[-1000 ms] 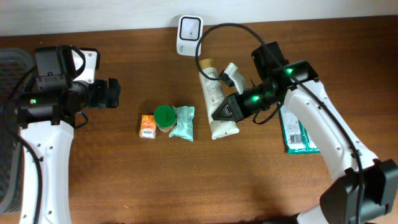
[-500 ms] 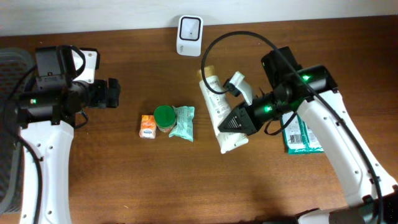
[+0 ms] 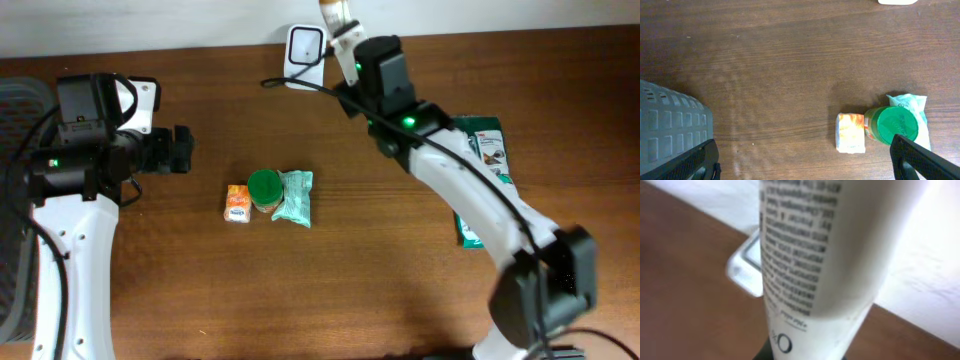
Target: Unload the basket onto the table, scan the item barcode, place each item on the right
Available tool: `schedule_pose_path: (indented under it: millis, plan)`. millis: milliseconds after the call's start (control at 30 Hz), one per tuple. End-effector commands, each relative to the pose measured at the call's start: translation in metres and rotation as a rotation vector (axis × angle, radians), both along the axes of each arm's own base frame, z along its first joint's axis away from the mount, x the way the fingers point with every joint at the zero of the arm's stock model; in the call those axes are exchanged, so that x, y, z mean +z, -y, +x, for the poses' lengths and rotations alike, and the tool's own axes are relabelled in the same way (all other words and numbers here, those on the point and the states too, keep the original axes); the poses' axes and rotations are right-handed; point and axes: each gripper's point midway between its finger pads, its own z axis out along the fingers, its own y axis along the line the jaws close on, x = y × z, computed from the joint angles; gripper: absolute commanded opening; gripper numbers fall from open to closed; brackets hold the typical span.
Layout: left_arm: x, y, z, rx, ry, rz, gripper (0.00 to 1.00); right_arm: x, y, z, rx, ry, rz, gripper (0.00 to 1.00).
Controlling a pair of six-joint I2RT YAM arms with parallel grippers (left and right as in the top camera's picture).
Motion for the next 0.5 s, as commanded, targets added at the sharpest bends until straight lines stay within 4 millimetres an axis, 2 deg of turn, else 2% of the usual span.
schedule_pose_path:
  millis: [0,133,200,333,467]
  plan:
    - [0.004,-0.002,0.001,-0.007,0.010,0.013,0.99,-0.009,0.022,0.036,-0.127,0.125,-0.230,0.04]
    - [0.004,-0.002,0.001,-0.007,0.010,0.013,0.99,-0.048,0.024,0.065,-0.150,0.124,-0.422,0.04]
    - [0.004,-0.002,0.001,-0.007,0.010,0.013,0.99,-0.059,0.020,0.076,-0.143,0.116,-0.507,0.04]
    - [0.004,-0.002,0.001,-0.007,0.010,0.013,0.99,-0.061,0.000,0.100,-0.096,0.140,-0.675,0.04]
    - [0.004,-0.002,0.001,-0.007,0.010,0.013,0.99,-0.061,-0.020,0.107,0.010,0.167,-0.701,0.04]
